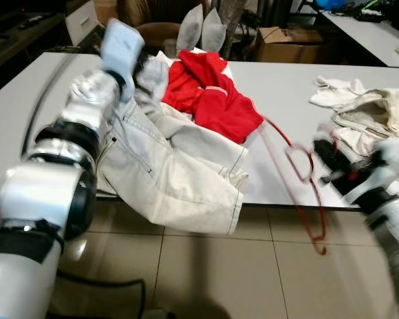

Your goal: Hang hanger

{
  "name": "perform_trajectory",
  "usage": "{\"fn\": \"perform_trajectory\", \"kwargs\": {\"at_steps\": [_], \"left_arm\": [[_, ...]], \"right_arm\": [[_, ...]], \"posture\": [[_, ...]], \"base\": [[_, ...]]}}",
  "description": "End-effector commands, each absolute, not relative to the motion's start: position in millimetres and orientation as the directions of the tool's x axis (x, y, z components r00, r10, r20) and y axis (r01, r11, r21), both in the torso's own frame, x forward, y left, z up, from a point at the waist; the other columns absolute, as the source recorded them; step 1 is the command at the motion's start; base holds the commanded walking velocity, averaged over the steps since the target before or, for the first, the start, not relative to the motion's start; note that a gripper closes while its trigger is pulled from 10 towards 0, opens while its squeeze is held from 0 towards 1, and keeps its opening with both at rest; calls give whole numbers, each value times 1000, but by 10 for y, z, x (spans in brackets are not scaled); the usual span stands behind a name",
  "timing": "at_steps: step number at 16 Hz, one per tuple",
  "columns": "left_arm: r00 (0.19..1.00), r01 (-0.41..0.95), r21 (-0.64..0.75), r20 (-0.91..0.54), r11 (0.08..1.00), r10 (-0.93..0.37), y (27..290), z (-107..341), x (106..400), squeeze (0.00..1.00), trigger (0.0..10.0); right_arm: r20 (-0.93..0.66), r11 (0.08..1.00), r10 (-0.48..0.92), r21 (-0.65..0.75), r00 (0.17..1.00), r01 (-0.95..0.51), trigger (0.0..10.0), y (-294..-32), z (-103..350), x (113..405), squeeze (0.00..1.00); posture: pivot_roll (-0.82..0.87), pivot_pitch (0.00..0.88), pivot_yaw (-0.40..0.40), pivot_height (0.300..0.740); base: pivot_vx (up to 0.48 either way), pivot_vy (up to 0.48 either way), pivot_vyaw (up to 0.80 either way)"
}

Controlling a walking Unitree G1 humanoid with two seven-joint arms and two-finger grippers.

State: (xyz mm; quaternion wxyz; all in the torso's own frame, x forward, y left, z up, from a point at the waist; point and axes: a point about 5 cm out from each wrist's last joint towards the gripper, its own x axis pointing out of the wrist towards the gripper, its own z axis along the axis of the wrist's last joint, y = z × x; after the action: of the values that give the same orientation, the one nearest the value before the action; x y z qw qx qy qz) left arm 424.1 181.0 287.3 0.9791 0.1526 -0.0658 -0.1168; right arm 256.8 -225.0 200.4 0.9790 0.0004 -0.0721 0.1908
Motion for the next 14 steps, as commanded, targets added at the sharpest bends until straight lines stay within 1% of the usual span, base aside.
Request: {"fn": "perform_trajectory", "kwargs": {"at_steps": [1,2,3,4,6,7,9,12,14], "left_arm": [[941,230,278,182,933,-286,1767,3202,4235,0,10000],[921,274,267,203,924,-332,1714,3341,4226,0,10000],[913,289,268,211,919,-348,1696,3392,4220,0,10000],[897,299,254,254,920,-362,1668,3575,4201,0,10000],[884,294,239,300,925,-358,1657,3743,4177,0,10000],[856,296,214,374,931,-358,1635,3994,4126,0,10000],[813,279,221,463,934,-353,1605,4321,4035,0,10000],[812,246,266,468,932,-347,1572,4420,4009,0,10000],[803,250,279,476,927,-360,1500,4474,3994,0,10000]], "right_arm": [[233,887,454,-26,860,-461,10000,-2222,2277,2523,0],[266,841,527,-30,807,-540,10000,-2200,2437,2484,0],[273,824,552,-35,788,-566,10000,-2194,2488,2468,0],[233,765,639,-93,733,-638,10000,-2204,2569,2408,0],[162,708,706,-148,689,-690,10000,-2235,2606,2342,0],[67,635,770,-188,635,-749,10000,-2301,2657,2242,0],[23,552,829,-194,559,-811,10000,-2380,2781,2119,0],[80,497,867,-187,491,-847,10000,-2375,2930,2070,0],[135,427,903,-179,408,-886,10000,-2309,3013,2035,0]], "posture": [[-144,0,16,740],[-143,0,18,740],[-143,0,18,740],[-144,0,21,740],[-145,0,23,740],[-146,0,25,740],[-146,0,26,740],[-144,0,25,740],[-145,0,29,740]], "base": [[0,0,0],[0,0,0],[0,0,0],[0,0,0],[0,0,0],[0,0,0],[0,0,0],[0,0,0],[0,0,0]]}}
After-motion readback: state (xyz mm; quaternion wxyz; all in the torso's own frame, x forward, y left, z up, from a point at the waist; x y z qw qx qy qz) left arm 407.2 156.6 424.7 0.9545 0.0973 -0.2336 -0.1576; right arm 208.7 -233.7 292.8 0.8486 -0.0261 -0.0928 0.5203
